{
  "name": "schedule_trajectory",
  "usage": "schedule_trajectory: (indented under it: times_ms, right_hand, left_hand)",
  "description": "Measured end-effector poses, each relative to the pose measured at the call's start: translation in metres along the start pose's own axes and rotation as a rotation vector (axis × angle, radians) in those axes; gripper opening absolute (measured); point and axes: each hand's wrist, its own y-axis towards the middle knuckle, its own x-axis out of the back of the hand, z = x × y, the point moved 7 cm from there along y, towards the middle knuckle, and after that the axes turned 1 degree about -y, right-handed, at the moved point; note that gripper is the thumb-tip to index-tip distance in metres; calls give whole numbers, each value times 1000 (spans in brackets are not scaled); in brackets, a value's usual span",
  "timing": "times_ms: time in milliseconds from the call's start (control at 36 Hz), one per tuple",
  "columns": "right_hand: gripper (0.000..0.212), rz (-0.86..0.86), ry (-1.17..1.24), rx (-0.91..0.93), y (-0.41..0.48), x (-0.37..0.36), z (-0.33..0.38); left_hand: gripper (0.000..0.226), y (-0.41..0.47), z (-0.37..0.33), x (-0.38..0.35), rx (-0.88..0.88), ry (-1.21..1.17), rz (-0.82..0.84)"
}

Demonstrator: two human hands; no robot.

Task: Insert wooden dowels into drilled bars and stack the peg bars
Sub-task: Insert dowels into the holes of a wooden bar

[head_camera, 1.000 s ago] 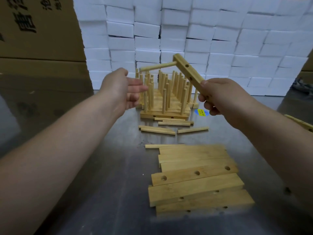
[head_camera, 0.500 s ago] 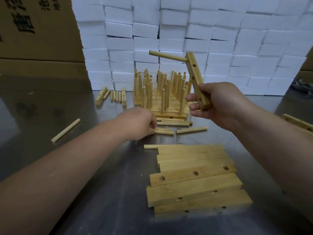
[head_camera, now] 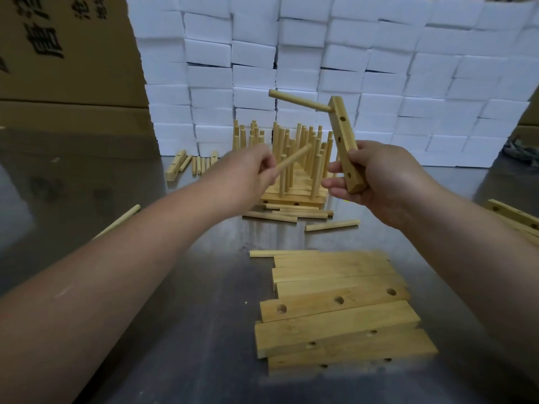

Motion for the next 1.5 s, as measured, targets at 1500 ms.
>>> schedule_trajectory:
  times_ms: [1500]
  right_hand:
    - [36, 34, -345, 321, -23, -18, 2]
  left_hand:
    - [26, -15, -29, 20, -165, -127, -206]
